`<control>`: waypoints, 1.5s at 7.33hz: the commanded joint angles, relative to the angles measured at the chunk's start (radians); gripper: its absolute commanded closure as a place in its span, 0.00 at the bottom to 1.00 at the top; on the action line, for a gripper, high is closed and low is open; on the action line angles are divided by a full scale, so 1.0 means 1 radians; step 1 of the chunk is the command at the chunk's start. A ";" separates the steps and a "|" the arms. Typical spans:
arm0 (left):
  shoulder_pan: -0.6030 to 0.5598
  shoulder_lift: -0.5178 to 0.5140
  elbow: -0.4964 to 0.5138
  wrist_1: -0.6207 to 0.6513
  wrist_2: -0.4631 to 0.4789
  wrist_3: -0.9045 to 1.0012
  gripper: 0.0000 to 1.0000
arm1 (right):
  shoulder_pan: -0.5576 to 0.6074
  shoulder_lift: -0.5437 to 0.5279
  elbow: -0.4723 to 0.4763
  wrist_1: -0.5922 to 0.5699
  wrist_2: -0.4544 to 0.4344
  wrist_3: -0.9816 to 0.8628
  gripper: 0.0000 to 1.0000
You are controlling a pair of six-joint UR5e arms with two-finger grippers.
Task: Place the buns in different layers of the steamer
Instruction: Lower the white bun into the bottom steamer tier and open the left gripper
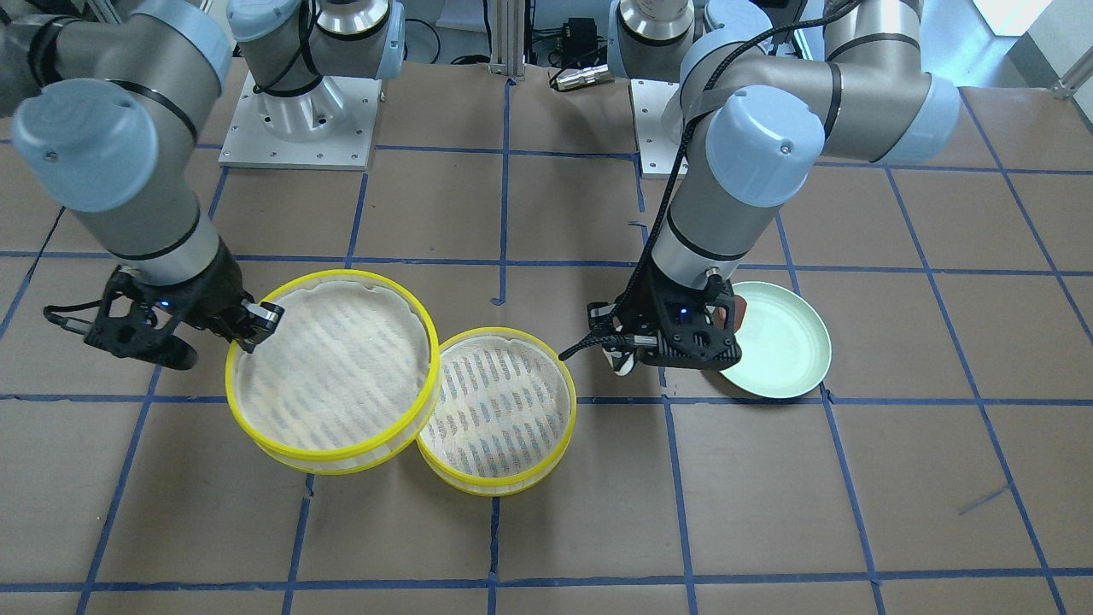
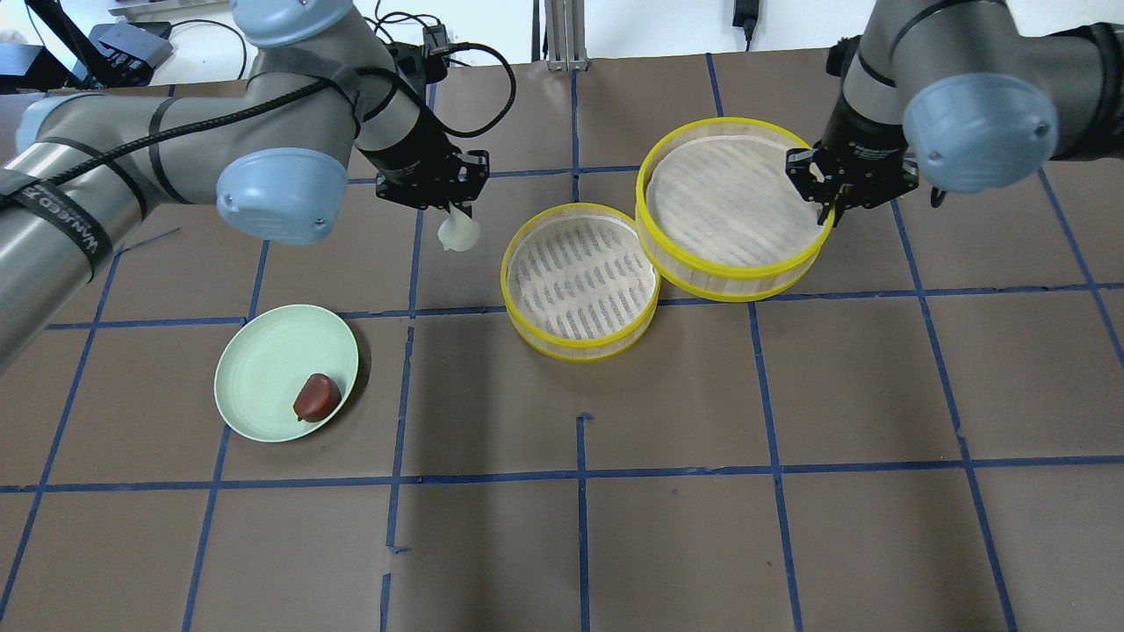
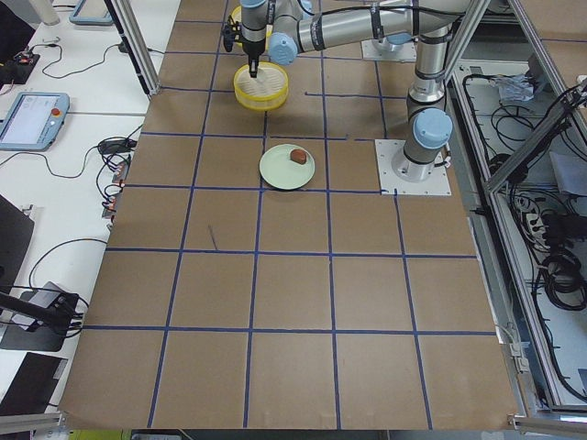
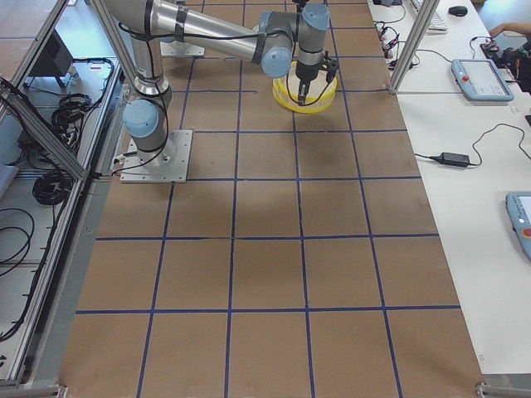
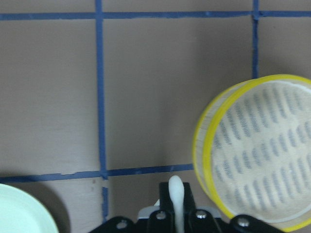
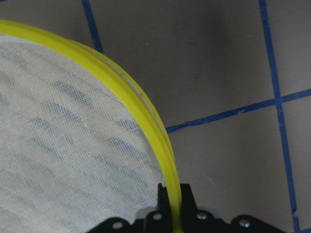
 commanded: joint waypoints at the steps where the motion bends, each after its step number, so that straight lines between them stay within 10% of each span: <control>1: -0.104 -0.117 0.002 0.167 -0.042 -0.149 0.92 | -0.056 -0.011 0.003 0.022 -0.001 -0.037 0.94; 2: -0.138 -0.183 0.002 0.268 -0.040 -0.213 0.92 | -0.055 -0.011 0.005 0.024 -0.001 -0.036 0.94; 4: -0.144 -0.206 0.002 0.286 -0.039 -0.221 0.00 | -0.055 -0.011 0.006 0.024 -0.001 -0.034 0.93; 11: 0.132 0.043 -0.149 -0.036 0.111 0.269 0.00 | 0.167 0.063 -0.006 -0.072 0.012 0.293 0.93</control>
